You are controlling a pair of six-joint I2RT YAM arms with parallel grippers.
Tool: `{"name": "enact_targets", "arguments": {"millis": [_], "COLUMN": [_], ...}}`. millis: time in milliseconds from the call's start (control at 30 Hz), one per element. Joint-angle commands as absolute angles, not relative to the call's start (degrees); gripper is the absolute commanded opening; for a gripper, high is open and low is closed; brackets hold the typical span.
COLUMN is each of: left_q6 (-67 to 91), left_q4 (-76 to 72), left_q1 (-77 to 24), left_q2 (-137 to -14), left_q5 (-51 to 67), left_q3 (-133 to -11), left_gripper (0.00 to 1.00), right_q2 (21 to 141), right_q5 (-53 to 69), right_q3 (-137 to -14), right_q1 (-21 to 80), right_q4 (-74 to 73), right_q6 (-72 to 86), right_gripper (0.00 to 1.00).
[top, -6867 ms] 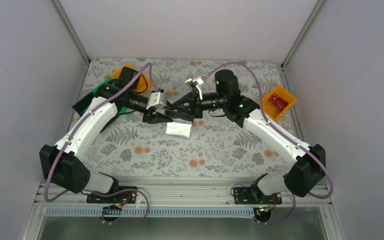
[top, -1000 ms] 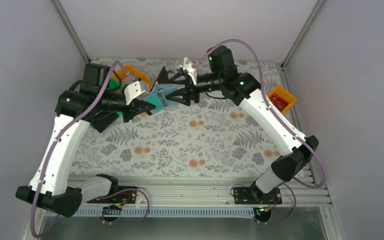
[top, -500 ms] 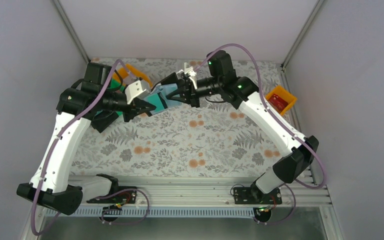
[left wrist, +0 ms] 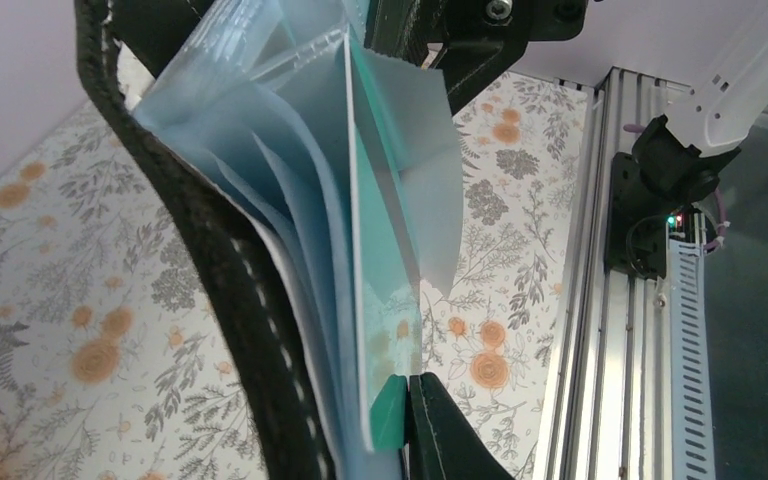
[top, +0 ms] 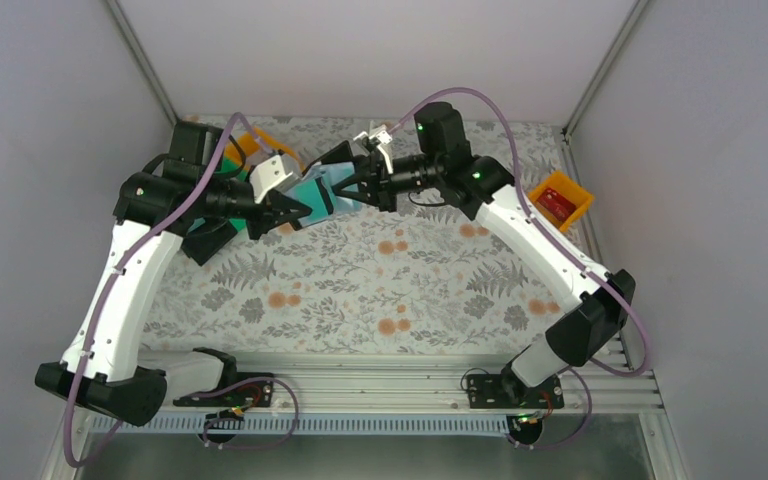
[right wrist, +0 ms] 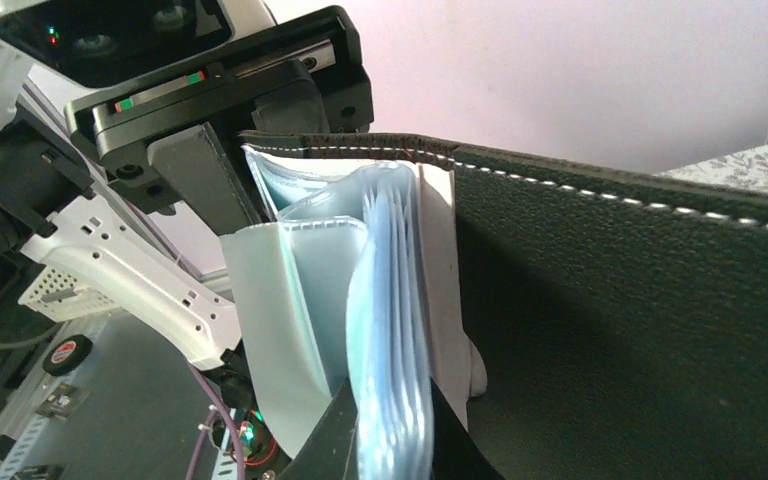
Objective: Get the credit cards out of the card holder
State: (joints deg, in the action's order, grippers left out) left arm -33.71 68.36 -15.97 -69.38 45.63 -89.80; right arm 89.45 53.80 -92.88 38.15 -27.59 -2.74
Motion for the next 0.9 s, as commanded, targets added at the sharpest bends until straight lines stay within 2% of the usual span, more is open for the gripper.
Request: {"name": "enact_targets", "arguments": {"millis": [0, 67, 300, 533, 667, 867], "left_q6": [-32.9, -32.6, -33.1, -31.3, -29.0, -26.4], "left_q4": [62.6, 62.4, 60.8, 55.8, 52.2, 47.6], "left_q1": [-15.8, -15.7, -15.0, -14.6, -14.2, -12.3], "left_q2": [-69.7, -69.8, -69.7, -76.1, -86.0, -104.9], "left_q5": [44.6, 43.9, 45.8, 51.3, 50.5, 46.1], "left_q3": [-91.1, -90.8, -86.6, -81.8, -77.9, -76.9], "left_gripper": [0.07, 0.03, 0.02, 0.02, 0.02, 0.02], "right_q2": [87.9, 87.4, 86.7, 89.1, 95.2, 109.1], "right_q5": [56.8, 54.8, 54.1, 51.0, 46.9, 45.7], "right_q3": [-92.7, -92.6, -90.4, -80.0, -73.5, -72.5], "right_q1": [38.5, 38.3, 36.7, 35.7, 33.6, 32.3], "right_q4": [-27.4, -28.2, -28.5, -24.1, -19.0, -12.8], "right_q6": [1.6, 1.6, 3.0, 11.5, 20.1, 26.0], "right_gripper": [0.04, 0.04, 0.04, 0.04, 0.04, 0.04]}}
